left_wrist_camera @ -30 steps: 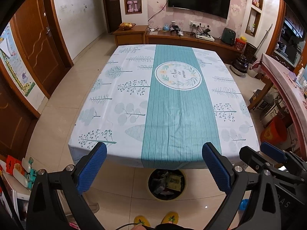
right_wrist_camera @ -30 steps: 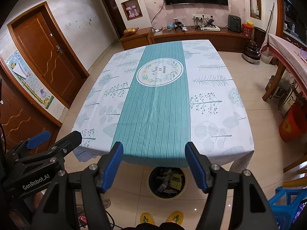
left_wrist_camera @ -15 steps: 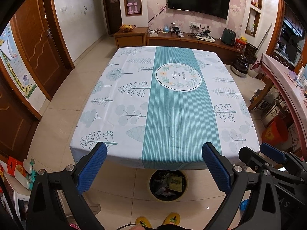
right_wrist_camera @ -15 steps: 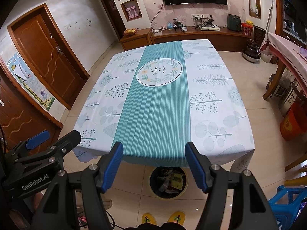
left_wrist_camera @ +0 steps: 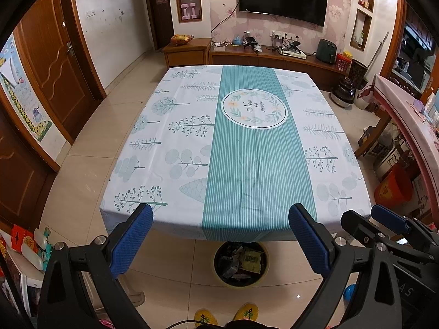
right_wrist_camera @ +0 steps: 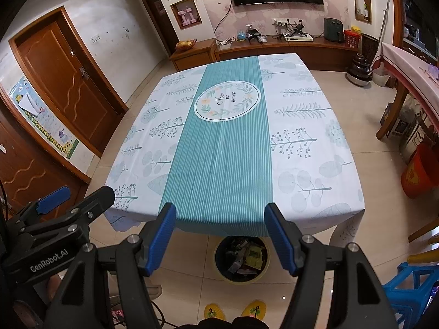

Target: Collect trash

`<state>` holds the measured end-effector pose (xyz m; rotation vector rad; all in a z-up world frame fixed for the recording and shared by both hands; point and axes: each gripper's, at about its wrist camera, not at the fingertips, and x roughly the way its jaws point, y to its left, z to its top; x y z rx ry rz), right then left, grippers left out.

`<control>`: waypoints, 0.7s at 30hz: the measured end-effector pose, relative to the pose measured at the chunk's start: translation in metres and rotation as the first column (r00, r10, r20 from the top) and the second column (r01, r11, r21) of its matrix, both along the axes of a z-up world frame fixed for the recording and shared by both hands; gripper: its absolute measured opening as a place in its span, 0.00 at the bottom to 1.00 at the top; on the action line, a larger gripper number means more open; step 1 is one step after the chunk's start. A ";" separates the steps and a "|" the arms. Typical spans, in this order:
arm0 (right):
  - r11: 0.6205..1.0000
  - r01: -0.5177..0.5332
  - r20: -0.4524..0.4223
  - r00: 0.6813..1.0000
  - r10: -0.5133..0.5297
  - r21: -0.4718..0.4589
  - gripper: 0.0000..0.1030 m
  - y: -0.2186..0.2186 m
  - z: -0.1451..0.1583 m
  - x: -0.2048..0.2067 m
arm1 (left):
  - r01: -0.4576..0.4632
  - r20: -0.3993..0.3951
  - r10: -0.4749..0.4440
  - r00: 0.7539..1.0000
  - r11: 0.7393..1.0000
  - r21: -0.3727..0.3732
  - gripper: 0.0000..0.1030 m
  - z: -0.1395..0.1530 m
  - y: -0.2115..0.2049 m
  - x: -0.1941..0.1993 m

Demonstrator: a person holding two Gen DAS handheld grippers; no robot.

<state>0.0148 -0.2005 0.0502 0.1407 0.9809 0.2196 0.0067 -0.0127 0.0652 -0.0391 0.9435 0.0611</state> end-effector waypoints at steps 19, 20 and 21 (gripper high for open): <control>1.000 0.001 -0.002 1.000 -0.001 0.001 0.65 0.000 -0.002 -0.001 | 0.021 -0.027 -0.021 0.999 1.000 0.004 0.95 -0.005 0.006 -0.005; 1.000 0.001 -0.003 1.000 -0.001 0.001 0.65 0.000 -0.003 -0.002 | 0.024 -0.028 -0.024 0.999 1.000 0.005 0.95 -0.005 0.005 -0.005; 1.000 0.002 -0.004 1.000 -0.002 0.002 0.65 0.000 -0.003 -0.002 | 0.024 -0.031 -0.024 0.999 1.000 0.005 0.95 -0.005 0.006 -0.005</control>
